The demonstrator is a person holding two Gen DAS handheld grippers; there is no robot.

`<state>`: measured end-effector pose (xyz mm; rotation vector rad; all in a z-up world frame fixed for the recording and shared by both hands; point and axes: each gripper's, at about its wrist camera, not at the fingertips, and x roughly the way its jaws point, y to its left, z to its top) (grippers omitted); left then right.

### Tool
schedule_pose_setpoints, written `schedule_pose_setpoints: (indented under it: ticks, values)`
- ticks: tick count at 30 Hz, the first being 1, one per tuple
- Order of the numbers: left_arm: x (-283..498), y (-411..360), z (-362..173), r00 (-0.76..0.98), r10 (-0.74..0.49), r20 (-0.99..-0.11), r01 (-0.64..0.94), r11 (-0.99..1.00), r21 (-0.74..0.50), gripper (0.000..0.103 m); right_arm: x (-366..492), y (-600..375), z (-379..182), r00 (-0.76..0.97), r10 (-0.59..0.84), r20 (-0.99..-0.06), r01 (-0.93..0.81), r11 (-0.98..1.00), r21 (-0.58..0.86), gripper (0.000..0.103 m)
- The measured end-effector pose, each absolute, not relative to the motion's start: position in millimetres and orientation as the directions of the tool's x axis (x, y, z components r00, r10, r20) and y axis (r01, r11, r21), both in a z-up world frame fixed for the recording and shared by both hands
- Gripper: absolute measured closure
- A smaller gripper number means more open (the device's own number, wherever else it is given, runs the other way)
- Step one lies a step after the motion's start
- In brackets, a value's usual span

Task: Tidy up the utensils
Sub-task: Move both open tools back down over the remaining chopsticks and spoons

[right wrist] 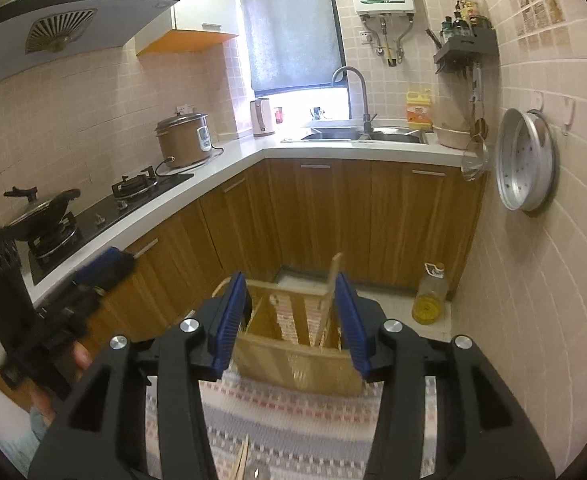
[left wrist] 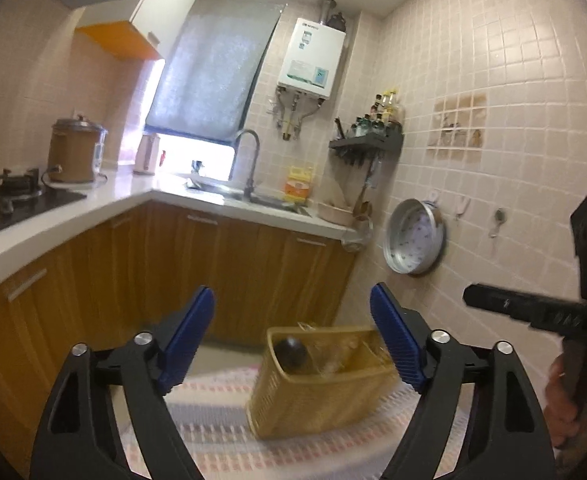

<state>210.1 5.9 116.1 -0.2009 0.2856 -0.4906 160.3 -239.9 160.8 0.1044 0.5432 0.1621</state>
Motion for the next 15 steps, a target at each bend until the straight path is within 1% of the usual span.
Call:
schedule_pose_setpoints:
  ticks: [2,6,9,12,15]
  values:
    - [193,12,116,0.835,-0.491,-0.249,0.426,0.862,-0.274,0.022,143,-243,155,0.835,0.179,-0.521,-0.109,0.981,0.163,0.06]
    - [167,18,103,0.806,-0.481,-0.345,0.393,0.871,-0.295,0.021,110,-245,129,0.801,0.185,-0.569,-0.084,0.976,0.2,0.06]
    - [150,19,77,0.759,-0.474,-0.445,0.365,0.877,-0.311,0.021,93,-243,97,0.755,0.211,-0.621,-0.074,0.968,0.239,0.06]
    - [135,14,43,0.707,-0.435,-0.558,0.326,0.9,-0.29,0.021,80,-235,60,0.7,0.217,-0.68,-0.064,0.968,0.244,0.06]
    - [128,5,10,0.641,-0.415,-0.646,0.313,0.909,-0.274,0.021,71,-228,27,0.64,0.238,-0.73,-0.06,0.963,0.261,0.06]
